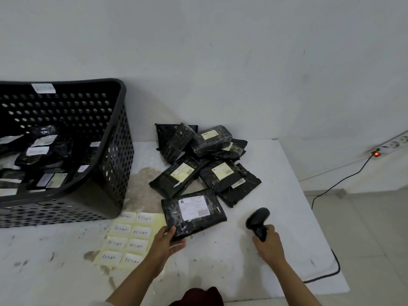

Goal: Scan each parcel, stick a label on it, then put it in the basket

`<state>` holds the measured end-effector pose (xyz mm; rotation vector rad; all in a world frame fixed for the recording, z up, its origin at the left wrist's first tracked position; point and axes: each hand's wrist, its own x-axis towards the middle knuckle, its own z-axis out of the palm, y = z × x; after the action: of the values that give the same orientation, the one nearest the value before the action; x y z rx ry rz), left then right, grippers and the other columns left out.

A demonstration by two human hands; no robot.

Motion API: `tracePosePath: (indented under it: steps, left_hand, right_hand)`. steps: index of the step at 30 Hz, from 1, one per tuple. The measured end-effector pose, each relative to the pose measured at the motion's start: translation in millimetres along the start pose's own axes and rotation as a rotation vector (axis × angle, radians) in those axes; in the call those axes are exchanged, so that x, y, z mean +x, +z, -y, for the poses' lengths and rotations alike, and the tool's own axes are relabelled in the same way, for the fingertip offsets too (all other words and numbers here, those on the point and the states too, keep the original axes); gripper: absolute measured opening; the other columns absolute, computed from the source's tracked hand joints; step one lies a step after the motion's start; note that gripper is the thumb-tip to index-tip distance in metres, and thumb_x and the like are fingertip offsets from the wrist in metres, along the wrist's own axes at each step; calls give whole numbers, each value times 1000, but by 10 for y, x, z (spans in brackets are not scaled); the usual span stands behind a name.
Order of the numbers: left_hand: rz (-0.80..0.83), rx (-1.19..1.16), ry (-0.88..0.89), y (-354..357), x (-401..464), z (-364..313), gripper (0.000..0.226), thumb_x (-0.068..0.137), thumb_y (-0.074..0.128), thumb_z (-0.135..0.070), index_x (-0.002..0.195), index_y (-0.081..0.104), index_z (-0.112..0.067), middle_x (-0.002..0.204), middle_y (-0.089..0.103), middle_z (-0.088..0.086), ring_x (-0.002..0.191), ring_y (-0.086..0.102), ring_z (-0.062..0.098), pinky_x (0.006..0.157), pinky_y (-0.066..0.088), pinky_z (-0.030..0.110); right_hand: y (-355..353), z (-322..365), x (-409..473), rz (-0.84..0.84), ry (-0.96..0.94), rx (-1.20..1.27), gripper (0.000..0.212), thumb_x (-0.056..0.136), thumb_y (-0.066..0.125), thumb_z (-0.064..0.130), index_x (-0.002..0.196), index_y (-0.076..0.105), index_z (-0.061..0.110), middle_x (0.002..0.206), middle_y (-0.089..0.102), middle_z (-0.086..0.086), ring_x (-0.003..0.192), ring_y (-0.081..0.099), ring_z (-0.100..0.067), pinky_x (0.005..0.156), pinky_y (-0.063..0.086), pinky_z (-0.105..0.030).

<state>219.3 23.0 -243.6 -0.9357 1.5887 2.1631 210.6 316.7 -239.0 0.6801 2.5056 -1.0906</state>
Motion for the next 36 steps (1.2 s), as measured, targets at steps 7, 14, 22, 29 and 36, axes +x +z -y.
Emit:
tracePosePath:
  steps: [7,14,22,29,36]
  left_hand:
    - [92,12,-135,52,-65,153,28,99,41,-2,125,47,8,122,55,30,95,61,39,93,46,45]
    - [119,176,-218,-19,-48,279,24,98,45,-3,118,52,9,122,56,26,109,60,38,83,57,37]
    - [129,727,-165,-150,-102,-18,15,97,52,-25,105,42,-15,106,58,15,68,67,30,68,59,38]
    - [3,1232,394,-985,-79,-311,22,100,38,-13,111,57,-15,113,55,5,97,56,18,81,50,34]
    - [390,1629,399,-1823,39,-278,48,102,34,-14,148,28,-25,161,0,2,149,2,20,119,12,29]
  right_hand:
    - [193,-79,5,-31,-24,-177,51,85,64,13,130,41,6,115,48,-18,102,51,-34,80,47,-38]
    - [312,-84,3,-128,-77,-260,51,85,62,9,131,42,3,119,48,-21,103,50,-37,76,42,-38]
    - [410,111,-147,-383,-156,-159,58,75,71,-2,129,48,-8,128,48,-30,119,44,-45,101,33,-49]
    - [861,695,-617,-461,-402,110,27,86,59,1,110,52,13,108,53,-5,98,50,-21,82,44,-34]
    - [1999,1159,-1105,75,-580,-14,19,86,66,19,91,47,17,91,48,2,83,47,-14,68,39,-22]
